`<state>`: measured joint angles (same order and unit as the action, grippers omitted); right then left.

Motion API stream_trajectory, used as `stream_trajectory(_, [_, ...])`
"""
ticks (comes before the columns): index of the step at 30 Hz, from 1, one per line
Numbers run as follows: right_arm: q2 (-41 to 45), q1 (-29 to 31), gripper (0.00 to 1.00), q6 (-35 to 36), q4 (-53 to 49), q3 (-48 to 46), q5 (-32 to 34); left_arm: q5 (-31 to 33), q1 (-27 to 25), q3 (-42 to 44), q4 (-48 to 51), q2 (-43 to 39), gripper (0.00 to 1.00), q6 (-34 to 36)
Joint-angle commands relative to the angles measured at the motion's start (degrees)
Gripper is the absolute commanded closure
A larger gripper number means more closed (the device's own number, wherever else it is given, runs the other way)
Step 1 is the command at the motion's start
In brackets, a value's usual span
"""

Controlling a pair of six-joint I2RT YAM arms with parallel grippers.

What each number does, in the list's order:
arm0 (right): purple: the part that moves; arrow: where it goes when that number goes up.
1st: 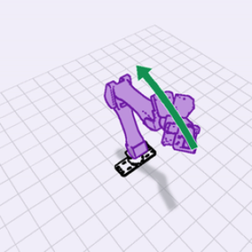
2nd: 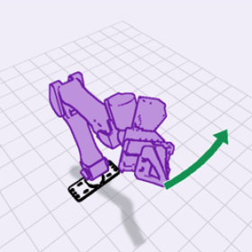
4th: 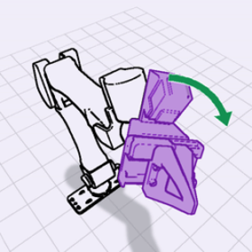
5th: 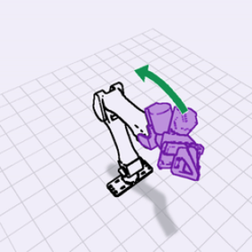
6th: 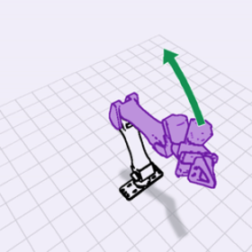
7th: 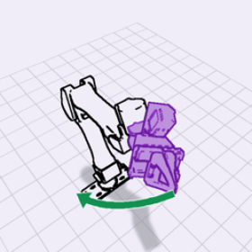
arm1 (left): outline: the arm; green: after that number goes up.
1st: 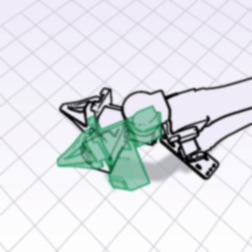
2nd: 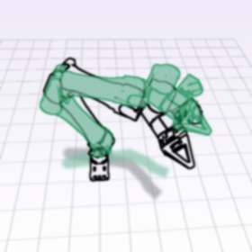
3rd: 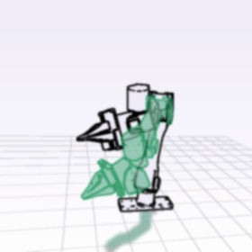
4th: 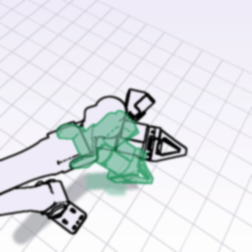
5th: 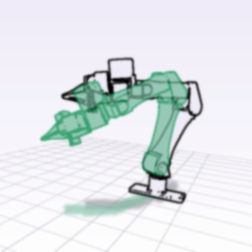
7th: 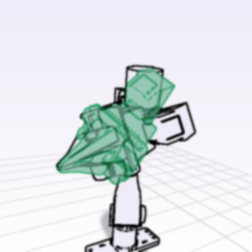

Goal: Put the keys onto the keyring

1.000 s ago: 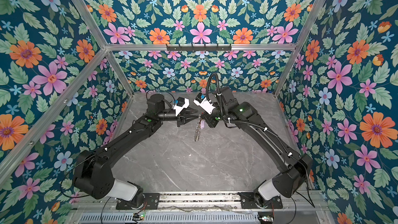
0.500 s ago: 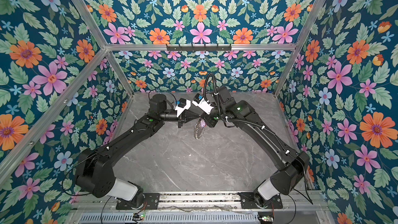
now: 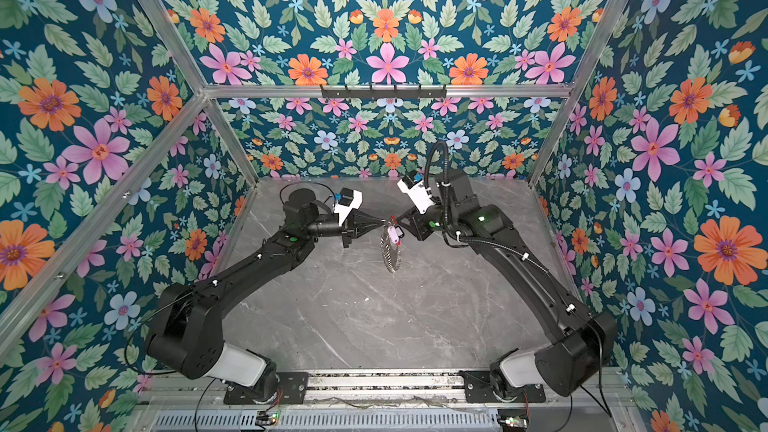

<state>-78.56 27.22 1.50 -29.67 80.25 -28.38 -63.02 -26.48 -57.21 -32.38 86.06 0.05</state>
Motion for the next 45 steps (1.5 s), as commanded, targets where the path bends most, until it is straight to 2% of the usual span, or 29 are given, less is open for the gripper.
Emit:
stream_trajectory(1, [2.0, -2.0, 0.65, -11.9, 14.3, -4.7, -11.4, -0.9, -0.1, 1.1, -16.3, 0.3, 1.00, -11.0])
stream_trajectory(11, [2.6, -3.0, 0.63, -17.9, 23.3, -9.1, -15.6, 0.1, -0.1, 2.8, -39.3, 3.9, 1.00, -30.2])
stream_trajectory(14, [2.6, -3.1, 0.63, -18.4, 24.7, -9.0, -15.9, 0.0, -0.1, 3.2, -44.0, 4.9, 1.00, -33.9])
stream_trajectory(24, [2.6, -3.4, 0.65, -19.1, 26.4, -8.5, -16.7, 0.6, -0.1, 3.4, -45.4, 5.3, 1.00, -35.3])
stream_trajectory(28, [2.4, -3.4, 0.67, -20.2, 27.6, -8.2, -18.3, 1.0, -0.1, 3.4, -47.0, 5.9, 1.00, -37.0])
stream_trajectory(45, [0.9, -3.3, 0.69, -20.3, 27.6, -7.2, -20.2, 2.4, -0.1, 2.7, -54.8, 8.4, 1.00, -44.3])
